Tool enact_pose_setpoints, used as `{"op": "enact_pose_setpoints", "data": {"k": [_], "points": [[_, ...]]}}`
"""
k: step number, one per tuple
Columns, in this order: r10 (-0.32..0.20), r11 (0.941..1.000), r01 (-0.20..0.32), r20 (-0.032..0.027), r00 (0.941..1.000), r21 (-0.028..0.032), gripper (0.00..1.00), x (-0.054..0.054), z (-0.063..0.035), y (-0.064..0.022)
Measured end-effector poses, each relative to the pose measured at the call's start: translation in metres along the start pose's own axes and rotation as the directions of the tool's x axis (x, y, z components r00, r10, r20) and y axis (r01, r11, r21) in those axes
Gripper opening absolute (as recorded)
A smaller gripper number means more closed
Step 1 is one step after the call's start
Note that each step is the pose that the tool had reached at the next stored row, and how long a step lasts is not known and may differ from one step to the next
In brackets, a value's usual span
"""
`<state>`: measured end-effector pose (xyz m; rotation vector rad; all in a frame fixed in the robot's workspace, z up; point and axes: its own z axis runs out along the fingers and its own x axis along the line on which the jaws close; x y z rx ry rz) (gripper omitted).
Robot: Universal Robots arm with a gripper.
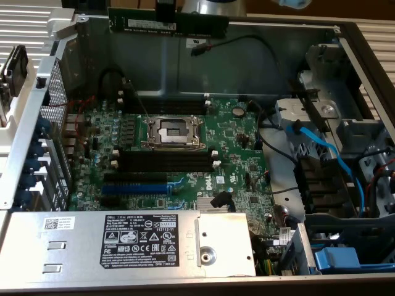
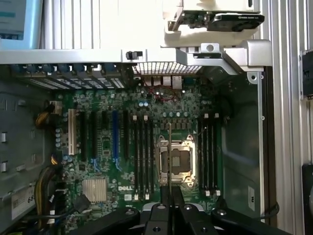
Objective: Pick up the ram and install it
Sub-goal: 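Pick up the ram and move it above insertion slot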
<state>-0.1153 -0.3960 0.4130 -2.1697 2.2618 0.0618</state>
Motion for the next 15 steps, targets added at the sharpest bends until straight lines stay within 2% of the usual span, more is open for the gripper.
{"op": "enact_pose_setpoints", "data": {"k": [9, 15], "points": [[-0.001, 0.9999, 0.001, -0.0004, 1.0000, 0.0147, 0.12, 0.001, 0.0139, -0.0011], [-0.001, 0.9999, 0.001, -0.0005, 1.0000, 0.0146, 0.12, 0.002, 0.0219, -0.0013]]}}
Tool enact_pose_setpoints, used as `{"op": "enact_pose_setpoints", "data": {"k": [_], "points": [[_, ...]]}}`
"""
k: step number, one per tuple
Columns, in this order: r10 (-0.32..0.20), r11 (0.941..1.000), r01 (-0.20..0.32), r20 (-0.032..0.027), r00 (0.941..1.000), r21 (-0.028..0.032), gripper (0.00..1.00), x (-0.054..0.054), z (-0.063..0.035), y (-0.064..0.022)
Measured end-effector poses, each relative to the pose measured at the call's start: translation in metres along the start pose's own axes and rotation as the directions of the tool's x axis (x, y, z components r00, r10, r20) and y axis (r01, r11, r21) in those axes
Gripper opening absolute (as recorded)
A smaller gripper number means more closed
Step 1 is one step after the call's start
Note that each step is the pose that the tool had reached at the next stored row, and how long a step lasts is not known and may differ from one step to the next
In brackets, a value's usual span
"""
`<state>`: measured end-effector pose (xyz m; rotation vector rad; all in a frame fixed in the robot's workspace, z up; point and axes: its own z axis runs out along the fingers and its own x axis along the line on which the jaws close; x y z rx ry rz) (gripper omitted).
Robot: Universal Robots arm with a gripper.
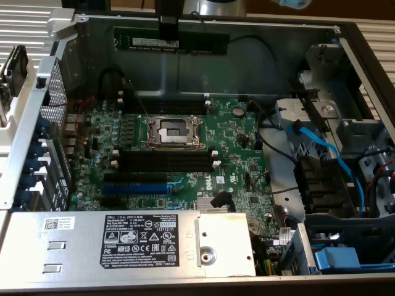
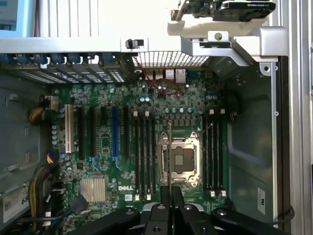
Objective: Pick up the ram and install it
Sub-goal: 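Pick up the ram and move it above insertion slot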
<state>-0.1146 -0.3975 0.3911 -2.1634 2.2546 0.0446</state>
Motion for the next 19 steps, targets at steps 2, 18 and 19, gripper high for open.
{"op": "enact_pose_setpoints", "data": {"k": [2, 18, 19], "points": [[0.000, 1.0000, 0.000, 0.0000, 1.0000, 0.0000, 0.12, 0.000, 0.0037, -0.0001], [0.000, 1.0000, 0.000, -0.0001, 1.0000, 0.0000, 0.12, 0.011, 0.0325, -0.0007], [0.000, 1.0000, 0.000, 0.0000, 1.0000, 0.0001, 0.12, 0.011, 0.0343, -0.0008]]}}
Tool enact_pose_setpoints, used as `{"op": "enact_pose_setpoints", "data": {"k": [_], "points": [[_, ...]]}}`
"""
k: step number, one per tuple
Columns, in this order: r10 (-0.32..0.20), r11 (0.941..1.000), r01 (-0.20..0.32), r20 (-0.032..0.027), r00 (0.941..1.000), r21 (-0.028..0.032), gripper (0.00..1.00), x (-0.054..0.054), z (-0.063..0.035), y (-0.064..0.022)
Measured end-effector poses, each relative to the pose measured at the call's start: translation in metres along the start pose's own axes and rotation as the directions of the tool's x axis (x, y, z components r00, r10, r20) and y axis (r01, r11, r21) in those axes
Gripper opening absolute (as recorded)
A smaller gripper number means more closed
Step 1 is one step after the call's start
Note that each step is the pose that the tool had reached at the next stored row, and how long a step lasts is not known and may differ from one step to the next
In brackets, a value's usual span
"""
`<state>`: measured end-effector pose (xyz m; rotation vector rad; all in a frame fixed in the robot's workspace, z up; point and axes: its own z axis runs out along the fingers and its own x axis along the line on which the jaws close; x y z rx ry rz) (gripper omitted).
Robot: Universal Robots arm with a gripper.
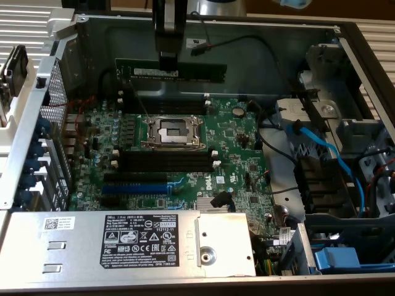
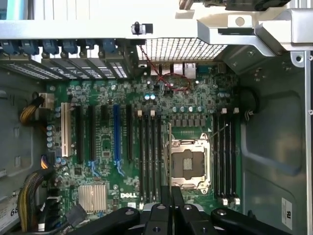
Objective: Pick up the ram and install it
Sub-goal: 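Pick up the ram and move it above insertion slot, then insert the ram into the slot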
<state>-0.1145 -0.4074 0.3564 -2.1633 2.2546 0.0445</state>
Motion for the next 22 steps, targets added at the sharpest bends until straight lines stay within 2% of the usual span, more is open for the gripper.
{"op": "enact_pose_setpoints", "data": {"k": [3, 14, 22], "points": [[0.000, 1.0000, 0.000, 0.0000, 1.0000, 0.0001, 0.12, 0.001, 0.0042, 0.0000], [0.000, 1.0000, 0.000, -0.0030, 1.0000, 0.0003, 0.12, 0.001, 0.0062, -0.0001], [0.000, 1.0000, 0.000, -0.0045, 1.0000, 0.0030, 0.12, 0.002, 0.0129, 0.0000]]}}
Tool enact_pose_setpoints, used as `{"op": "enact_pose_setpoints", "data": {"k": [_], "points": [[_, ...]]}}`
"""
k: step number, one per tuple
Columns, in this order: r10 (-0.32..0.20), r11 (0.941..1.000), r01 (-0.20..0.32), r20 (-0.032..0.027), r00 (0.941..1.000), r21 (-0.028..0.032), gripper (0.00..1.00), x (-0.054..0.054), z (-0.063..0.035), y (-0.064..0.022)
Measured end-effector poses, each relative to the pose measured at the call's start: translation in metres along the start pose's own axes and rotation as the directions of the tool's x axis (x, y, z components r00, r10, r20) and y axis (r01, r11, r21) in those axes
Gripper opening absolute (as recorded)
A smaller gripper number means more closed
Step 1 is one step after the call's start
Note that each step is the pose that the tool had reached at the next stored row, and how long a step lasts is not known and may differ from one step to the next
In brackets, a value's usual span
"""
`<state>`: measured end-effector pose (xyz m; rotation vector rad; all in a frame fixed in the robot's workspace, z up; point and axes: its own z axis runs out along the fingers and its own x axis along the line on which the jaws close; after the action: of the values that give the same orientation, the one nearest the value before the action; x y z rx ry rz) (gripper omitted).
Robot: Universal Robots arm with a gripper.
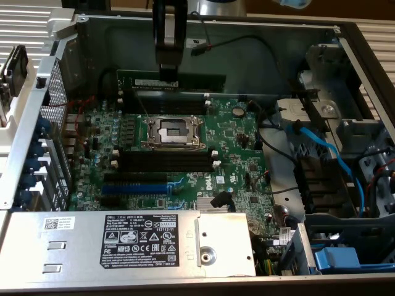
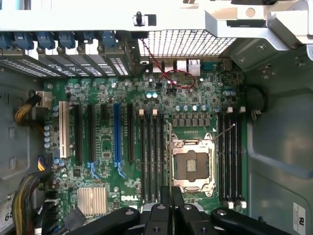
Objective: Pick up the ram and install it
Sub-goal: 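Insert the ram into the slot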
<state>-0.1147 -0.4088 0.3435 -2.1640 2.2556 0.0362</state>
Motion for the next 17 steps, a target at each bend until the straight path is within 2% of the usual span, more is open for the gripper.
{"op": "enact_pose_setpoints", "data": {"k": [9, 14, 17], "points": [[0.000, 1.0000, 0.000, -0.0001, 1.0000, -0.0001, 0.12, 0.003, 0.0078, -0.0003], [0.000, 1.0000, 0.000, 0.0035, 1.0000, -0.0004, 0.12, 0.018, 0.0125, -0.0015], [0.000, 1.0000, 0.000, 0.0041, 1.0000, -0.0006, 0.12, 0.020, 0.0179, -0.0052]]}}
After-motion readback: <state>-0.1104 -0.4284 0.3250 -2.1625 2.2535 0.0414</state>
